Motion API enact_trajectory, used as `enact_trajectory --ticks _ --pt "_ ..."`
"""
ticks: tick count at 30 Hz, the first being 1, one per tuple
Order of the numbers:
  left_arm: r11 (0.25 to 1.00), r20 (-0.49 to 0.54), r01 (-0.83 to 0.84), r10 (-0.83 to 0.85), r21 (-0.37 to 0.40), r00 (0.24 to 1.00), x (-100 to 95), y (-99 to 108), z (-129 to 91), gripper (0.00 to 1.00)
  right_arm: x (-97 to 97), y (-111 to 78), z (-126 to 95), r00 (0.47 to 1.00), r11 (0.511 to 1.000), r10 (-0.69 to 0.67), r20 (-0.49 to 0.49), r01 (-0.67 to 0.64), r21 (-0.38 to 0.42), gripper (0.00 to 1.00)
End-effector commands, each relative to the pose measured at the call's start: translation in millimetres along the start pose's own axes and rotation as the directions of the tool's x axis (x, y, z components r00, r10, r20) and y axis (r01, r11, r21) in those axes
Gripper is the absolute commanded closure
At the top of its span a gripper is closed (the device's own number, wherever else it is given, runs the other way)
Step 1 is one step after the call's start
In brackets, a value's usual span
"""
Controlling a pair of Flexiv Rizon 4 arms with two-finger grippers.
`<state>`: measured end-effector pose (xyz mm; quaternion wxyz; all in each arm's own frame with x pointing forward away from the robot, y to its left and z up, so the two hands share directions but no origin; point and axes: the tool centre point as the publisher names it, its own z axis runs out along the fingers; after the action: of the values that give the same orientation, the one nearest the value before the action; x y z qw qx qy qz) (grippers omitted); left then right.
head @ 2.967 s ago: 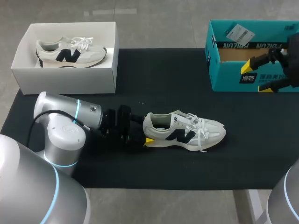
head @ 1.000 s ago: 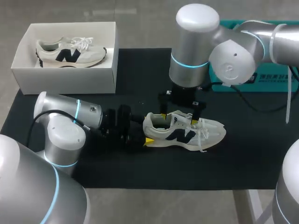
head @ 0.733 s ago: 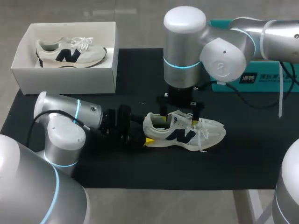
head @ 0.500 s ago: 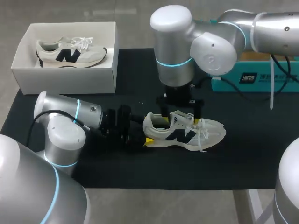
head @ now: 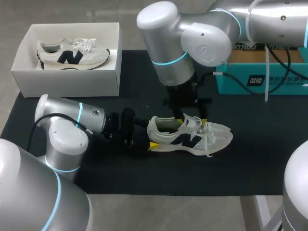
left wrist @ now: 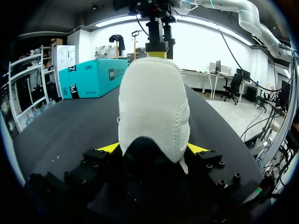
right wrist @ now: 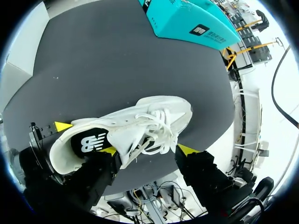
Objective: Take the shoe out of the shoebox, open the shoe tongue, remove and reinsert the insole, then place the shoe into the shoebox
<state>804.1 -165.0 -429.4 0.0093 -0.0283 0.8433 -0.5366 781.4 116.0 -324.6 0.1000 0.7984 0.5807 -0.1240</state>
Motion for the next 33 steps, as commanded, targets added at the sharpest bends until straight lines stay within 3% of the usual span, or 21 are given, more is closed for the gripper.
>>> enact_trajectory --ticks 1,6,9,11,12,23,33 --pt "1.0 0.001 0.0 0.0 -0.002 1.0 -0.5 1.1 1.9 1.0 -19.6 1.8 0.4 0.999 1.0 0.02 -0.033 -0.02 -0.001 0.4" --pt "1.0 0.001 0.0 0.0 -0.002 1.0 -0.5 1.1 1.9 1.0 -34.9 8.0 1.8 0.997 0.998 0.062 -0.052 -0.062 0.007 0.55" --pt "1.0 0.001 0.0 0.0 -0.002 1.0 -0.5 1.1 1.9 1.0 -40.8 10.6 6.3 0.995 0.996 0.083 -0.058 -0.082 0.023 0.74" --pt "1.0 0.001 0.0 0.0 -0.002 1.0 -0.5 1.1 1.9 1.0 -43.1 11.8 8.8 0.993 0.995 0.094 -0.076 -0.092 0.031 0.95" --pt "1.0 0.001 0.0 0.0 -0.002 1.0 -0.5 1.1 1.9 1.0 -45.1 13.2 10.7 0.991 0.995 0.1 -0.093 -0.097 0.033 0.99" --pt "1.0 0.001 0.0 0.0 -0.002 1.0 -0.5 1.1 1.9 1.0 -38.7 12.6 18.9 0.971 0.992 0.122 -0.206 -0.112 0.061 1.0" --pt "1.0 0.001 0.0 0.0 -0.002 1.0 -0.5 1.1 1.9 1.0 -68.8 7.1 34.3 0.898 0.967 0.254 -0.36 -0.233 0.101 1.0"
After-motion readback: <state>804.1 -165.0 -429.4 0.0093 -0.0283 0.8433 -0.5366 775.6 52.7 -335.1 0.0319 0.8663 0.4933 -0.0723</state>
